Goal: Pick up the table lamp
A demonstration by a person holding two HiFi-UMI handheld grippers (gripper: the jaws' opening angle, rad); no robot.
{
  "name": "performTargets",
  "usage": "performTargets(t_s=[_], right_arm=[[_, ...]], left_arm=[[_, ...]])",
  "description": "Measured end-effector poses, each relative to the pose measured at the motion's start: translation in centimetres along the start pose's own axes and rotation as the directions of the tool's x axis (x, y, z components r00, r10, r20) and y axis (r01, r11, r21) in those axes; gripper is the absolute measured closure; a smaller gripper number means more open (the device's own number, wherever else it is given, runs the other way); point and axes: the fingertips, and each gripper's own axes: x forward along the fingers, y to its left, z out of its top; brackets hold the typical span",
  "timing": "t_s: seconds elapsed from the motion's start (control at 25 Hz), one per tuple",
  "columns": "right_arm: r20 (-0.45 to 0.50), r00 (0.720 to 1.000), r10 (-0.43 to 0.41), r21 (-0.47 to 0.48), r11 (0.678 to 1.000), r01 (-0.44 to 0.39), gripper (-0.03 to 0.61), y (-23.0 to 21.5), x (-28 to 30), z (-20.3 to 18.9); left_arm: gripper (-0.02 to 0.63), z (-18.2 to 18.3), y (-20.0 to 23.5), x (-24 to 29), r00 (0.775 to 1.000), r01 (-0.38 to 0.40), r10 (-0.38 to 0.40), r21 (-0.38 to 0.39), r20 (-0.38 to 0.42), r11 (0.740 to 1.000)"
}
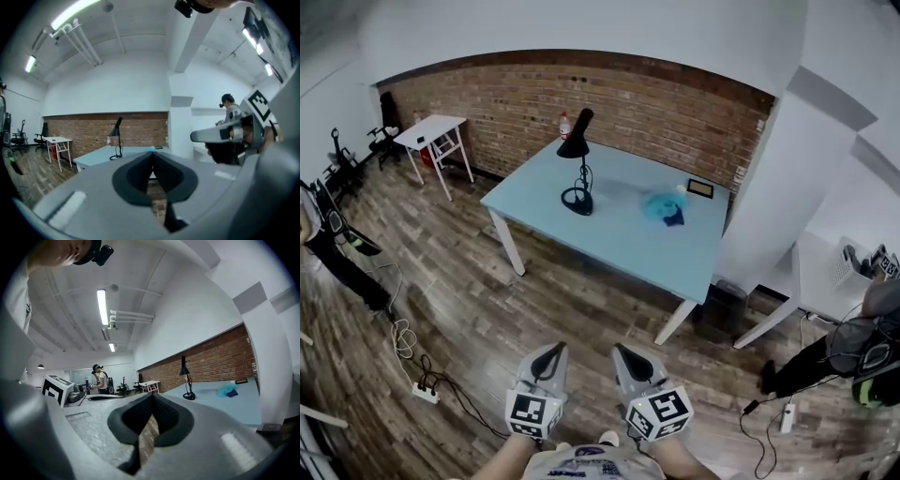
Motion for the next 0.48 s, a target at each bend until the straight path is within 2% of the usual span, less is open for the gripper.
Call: performTargets(t_s=[0.16, 0.48], right_arm=[[0.003, 1.000, 0.026, 0.013, 1.000, -0.026, 0.580, -0.6, -0.6, -0.2], [0.031, 0.997, 0.072, 0.049, 0.996, -0.074, 0.580, -2.8, -2.5, -0.6]], left_arm=[[0.623, -0.1, -1.1, 0.4, 1.000, -0.008, 0.008, -0.025, -0.004, 1.000], [0.623, -0.6, -3.5, 1.0, 0.999, -0.045, 0.044, -0.002, -0.011, 0.999]])
